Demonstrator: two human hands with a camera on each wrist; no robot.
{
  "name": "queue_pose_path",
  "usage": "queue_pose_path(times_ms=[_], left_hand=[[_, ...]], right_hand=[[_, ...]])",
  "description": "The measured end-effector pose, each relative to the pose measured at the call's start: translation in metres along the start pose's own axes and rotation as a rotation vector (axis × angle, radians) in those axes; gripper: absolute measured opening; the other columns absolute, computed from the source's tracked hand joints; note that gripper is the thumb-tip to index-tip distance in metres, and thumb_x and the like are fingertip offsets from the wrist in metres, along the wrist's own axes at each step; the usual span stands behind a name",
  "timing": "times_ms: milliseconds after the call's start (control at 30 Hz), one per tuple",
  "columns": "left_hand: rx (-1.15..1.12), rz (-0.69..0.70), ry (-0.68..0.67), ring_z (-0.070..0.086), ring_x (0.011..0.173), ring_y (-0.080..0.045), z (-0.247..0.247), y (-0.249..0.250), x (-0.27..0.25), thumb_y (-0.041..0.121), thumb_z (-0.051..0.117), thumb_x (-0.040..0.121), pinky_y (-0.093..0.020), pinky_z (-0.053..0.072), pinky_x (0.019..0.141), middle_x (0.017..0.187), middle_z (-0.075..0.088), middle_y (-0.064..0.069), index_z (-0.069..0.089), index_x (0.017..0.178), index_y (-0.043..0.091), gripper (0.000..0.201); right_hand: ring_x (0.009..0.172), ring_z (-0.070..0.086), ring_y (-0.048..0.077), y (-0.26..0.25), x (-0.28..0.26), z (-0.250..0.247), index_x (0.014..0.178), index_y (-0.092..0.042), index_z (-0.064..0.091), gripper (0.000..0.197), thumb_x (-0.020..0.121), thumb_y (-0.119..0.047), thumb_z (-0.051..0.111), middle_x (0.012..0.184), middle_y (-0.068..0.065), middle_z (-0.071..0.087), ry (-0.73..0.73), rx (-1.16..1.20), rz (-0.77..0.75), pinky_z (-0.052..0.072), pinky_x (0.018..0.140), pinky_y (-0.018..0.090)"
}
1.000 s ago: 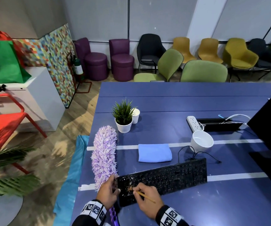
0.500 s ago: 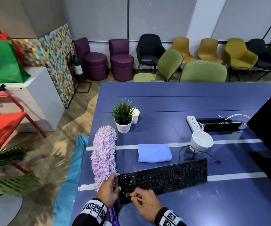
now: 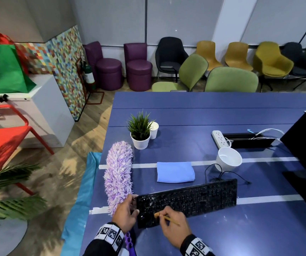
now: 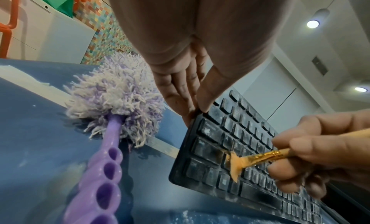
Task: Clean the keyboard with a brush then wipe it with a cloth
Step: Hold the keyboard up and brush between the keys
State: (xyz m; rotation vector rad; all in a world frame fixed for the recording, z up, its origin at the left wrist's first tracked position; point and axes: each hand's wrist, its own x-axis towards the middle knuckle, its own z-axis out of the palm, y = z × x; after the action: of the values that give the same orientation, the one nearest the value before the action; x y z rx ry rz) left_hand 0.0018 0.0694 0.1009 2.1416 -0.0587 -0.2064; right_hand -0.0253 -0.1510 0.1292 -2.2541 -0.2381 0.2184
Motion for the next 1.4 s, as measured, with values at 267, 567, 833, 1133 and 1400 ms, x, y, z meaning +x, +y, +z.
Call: queue_pose_path(times_ms=[267, 567, 833, 1133, 1400], left_hand=[[-0.001, -0.004, -0.020, 0.070, 0.085, -0.003, 0.001, -0.004, 0.002, 0.002, 0.061, 0.077, -0.029, 0.056, 0.086, 0.095, 0.071, 0.022, 0.046, 0.105, 0.046, 0.054], [-0.009, -0.015, -0.039, 0.069, 0.087, -0.004, 0.000, 0.000, 0.003, 0.002, 0.061, 0.080, -0.029, 0.055, 0.088, 0.098, 0.068, 0.024, 0.046, 0.107, 0.045, 0.053], [0.000, -0.010, -0.019, 0.068, 0.079, -0.006, -0.001, 0.003, 0.005, -0.003, 0.060, 0.078, -0.028, 0.056, 0.082, 0.093, 0.068, 0.024, 0.045, 0.102, 0.049, 0.058], [0.000, 0.011, -0.023, 0.068, 0.077, -0.005, -0.002, 0.006, 0.003, -0.005, 0.060, 0.077, -0.017, 0.052, 0.076, 0.092, 0.068, 0.025, 0.045, 0.102, 0.045, 0.058], [0.024, 0.009, -0.009, 0.068, 0.077, -0.003, -0.002, 0.009, 0.001, -0.003, 0.061, 0.076, -0.011, 0.050, 0.073, 0.095, 0.067, 0.030, 0.042, 0.102, 0.052, 0.064]], right_hand=[[0.063, 0.056, -0.009, 0.010, -0.002, -0.006, 0.084, -0.024, 0.059, 0.010, 0.087, -0.032, 0.053, 0.073, -0.028, 0.059, -0.117, -0.032, -0.006, 0.044, 0.059, 0.008], [0.066, 0.059, 0.000, 0.015, -0.004, 0.000, 0.082, -0.030, 0.055, 0.008, 0.086, -0.035, 0.049, 0.074, -0.020, 0.062, -0.118, -0.103, -0.015, 0.053, 0.063, 0.022], [0.064, 0.059, -0.005, 0.014, -0.004, -0.002, 0.076, -0.037, 0.054, 0.012, 0.084, -0.029, 0.053, 0.070, -0.022, 0.062, -0.147, -0.062, -0.014, 0.052, 0.063, 0.017], [0.066, 0.053, -0.009, -0.007, 0.005, 0.015, 0.092, -0.025, 0.062, 0.008, 0.087, -0.028, 0.056, 0.078, -0.024, 0.058, -0.194, 0.053, -0.179, 0.040, 0.066, 0.004], [0.068, 0.060, 0.005, -0.007, 0.008, 0.017, 0.088, -0.031, 0.058, 0.007, 0.086, -0.036, 0.054, 0.084, -0.006, 0.070, -0.175, 0.024, -0.137, 0.048, 0.068, 0.014]])
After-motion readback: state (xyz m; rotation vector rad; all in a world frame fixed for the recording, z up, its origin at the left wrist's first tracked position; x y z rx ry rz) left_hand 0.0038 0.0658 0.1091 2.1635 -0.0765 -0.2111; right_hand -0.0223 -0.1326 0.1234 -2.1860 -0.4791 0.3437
